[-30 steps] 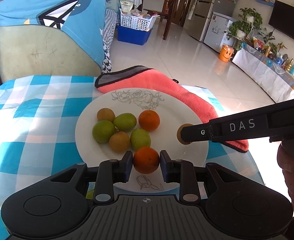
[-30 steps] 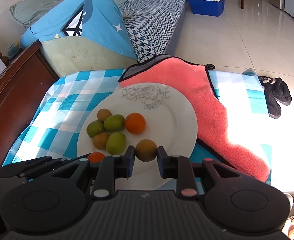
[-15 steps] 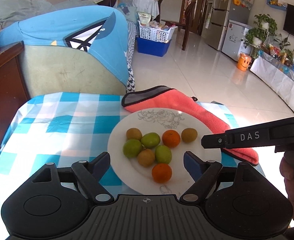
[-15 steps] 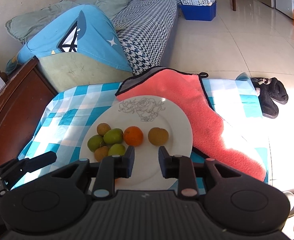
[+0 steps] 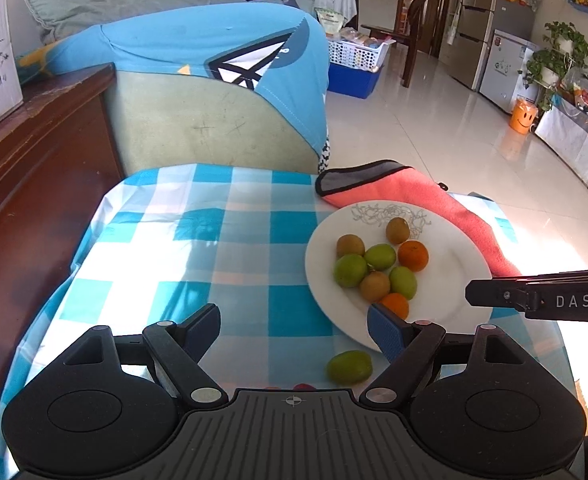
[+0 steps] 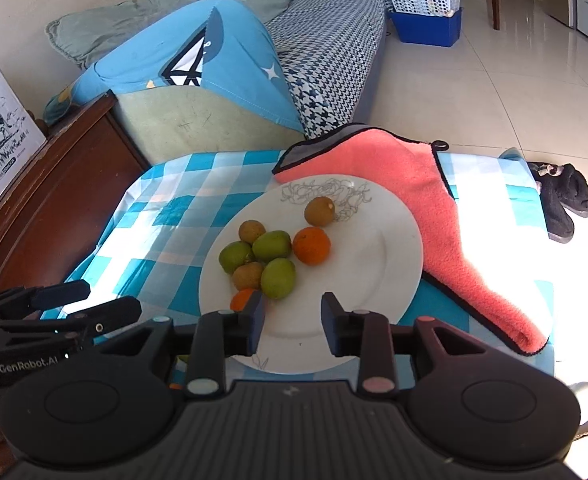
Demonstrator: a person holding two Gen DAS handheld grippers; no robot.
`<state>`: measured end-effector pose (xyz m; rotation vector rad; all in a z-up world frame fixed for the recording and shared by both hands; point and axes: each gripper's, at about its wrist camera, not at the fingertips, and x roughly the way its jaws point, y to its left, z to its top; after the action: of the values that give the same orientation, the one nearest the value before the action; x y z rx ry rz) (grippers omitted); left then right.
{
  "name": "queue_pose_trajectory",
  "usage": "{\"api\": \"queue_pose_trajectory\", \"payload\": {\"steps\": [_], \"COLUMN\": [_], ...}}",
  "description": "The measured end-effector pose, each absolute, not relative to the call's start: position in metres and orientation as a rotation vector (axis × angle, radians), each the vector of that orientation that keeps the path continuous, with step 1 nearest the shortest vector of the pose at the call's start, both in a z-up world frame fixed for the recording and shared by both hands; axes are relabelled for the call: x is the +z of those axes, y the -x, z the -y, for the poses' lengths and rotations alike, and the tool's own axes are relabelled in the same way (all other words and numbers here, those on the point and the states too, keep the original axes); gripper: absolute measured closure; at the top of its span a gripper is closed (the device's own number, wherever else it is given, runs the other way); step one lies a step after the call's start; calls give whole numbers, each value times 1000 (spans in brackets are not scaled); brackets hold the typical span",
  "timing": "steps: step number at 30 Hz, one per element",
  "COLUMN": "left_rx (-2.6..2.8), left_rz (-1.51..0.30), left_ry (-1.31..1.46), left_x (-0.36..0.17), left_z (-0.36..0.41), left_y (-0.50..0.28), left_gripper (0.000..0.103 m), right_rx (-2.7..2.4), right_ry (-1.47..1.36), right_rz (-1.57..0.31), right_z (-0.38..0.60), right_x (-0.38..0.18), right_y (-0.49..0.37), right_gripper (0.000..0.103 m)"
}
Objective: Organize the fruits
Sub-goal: 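Move both grippers back toward the oranges left on the cloth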
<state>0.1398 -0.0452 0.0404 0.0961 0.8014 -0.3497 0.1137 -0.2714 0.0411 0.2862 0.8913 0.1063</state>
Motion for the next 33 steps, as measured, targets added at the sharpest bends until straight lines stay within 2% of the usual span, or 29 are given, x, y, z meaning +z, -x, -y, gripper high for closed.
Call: {"api": "queue_pose_trajectory", "payload": {"steps": [16, 33], "left_rx": [-301, -519], "left_rz": [-832, -841], "left_ry": [-63, -223], "left_x": [32, 11], "left_z": [-1, -6], "left_y": [-128, -87], "left_gripper": [21, 21], "right_rx": [244, 353], "right_ry": [-255, -184], "right_rz": [-935, -959], "right_z": [224, 194], "right_x": [26, 17], "right_y": [-76, -71], "right_gripper": [70, 71]}}
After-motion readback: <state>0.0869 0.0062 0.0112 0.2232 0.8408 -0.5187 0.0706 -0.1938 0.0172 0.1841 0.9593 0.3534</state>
